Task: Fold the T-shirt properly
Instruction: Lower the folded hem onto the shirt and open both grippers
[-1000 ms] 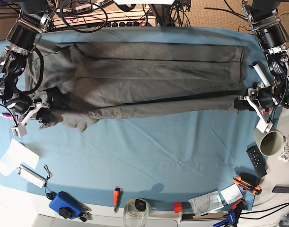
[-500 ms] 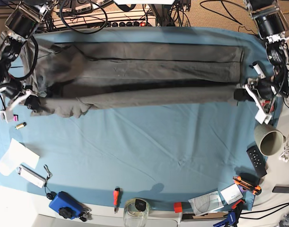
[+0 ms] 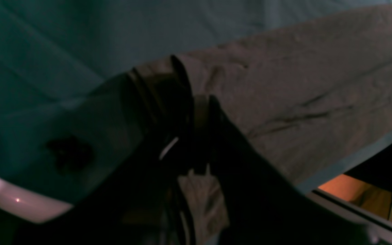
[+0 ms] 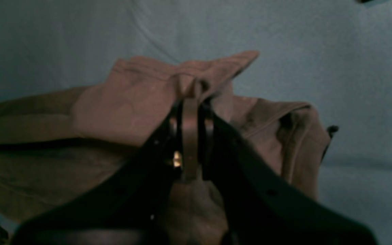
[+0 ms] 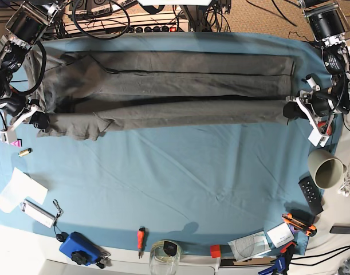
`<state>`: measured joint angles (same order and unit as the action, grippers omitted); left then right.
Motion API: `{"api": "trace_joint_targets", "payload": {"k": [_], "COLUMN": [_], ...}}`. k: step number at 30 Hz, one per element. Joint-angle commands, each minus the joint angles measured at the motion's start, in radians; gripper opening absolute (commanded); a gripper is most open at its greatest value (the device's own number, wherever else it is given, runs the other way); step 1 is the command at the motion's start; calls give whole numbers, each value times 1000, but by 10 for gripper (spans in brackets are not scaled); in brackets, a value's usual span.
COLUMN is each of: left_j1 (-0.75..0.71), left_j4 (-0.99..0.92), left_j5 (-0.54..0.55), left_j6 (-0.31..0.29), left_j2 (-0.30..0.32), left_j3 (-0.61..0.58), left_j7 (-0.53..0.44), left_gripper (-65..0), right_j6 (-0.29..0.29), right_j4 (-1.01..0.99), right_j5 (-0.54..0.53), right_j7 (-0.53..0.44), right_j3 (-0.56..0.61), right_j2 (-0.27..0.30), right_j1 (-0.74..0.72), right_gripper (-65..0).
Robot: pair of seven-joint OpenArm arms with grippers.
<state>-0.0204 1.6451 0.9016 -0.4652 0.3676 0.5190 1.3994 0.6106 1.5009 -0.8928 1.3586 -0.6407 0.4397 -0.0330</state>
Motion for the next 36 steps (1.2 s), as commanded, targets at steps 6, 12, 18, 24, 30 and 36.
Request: {"api": "trace_joint_targets", "payload": {"k": [6,12,18,24,30,36], "left_j1": [-46,-103,-122,-135,-147,-149], "left_j4": [84,103,113,121,121,121], "left_j5": [12,20,20,20,19,19], "left_j6": [-4,-4,-4,-4,-4,-4], "left_j2": [18,18,18,18,16,14], "left_j3": [68,115,114,114,114,114], "left_j7": [-13,-20,-19,-19,-19,-19], "left_gripper": [-650,-650,-650,-650,-650,-650], "right_j6": [3,3,10,11,-17,-51], "right_j4": [40,44,60,188,213,213], "right_j5": [-34,-73,-95,-79,24,118], "right_j7": [-3,14,25,16,-27,-28], "right_j3": [-9,-9,-9,-9,-10,-9], "right_j2": [24,23,23,23,22,19], "right_j1": [-11,-11,41,156,211,216], "right_gripper": [-650,-650,-650,-650,-650,-650]}}
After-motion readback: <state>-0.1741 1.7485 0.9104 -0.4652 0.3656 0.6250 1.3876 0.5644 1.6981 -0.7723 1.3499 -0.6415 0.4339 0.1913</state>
